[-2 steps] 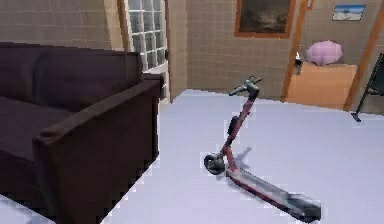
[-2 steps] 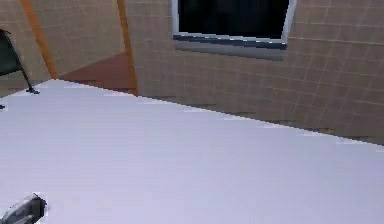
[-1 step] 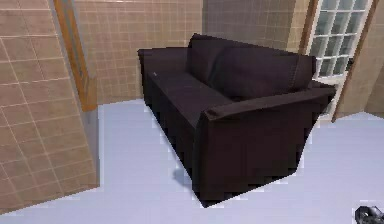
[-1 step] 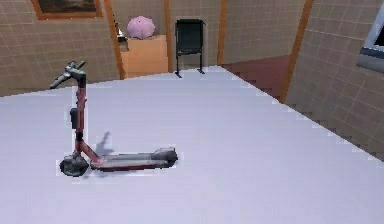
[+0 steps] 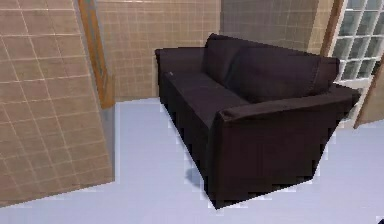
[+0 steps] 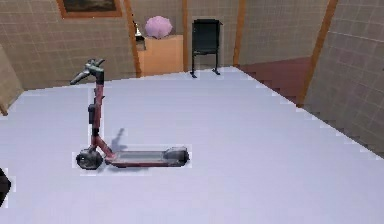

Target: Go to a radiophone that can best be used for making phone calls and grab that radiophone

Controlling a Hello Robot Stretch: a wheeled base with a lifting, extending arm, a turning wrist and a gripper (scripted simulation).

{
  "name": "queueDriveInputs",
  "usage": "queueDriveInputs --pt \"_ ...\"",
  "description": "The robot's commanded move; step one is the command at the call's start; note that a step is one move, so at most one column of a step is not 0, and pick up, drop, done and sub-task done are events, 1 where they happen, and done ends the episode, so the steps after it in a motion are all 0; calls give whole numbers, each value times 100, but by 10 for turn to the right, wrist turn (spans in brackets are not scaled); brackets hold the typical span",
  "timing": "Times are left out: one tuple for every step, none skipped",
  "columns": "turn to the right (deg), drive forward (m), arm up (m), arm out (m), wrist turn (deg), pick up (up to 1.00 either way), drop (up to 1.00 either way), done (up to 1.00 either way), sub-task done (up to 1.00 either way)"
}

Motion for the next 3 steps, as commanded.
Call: queueDriveInputs --pt "0 40 0 0 0 0 0 0 0" --pt "450 0 0 0 0 0 0 0 0" --pt "450 0 0 0 0 0 0 0 0"
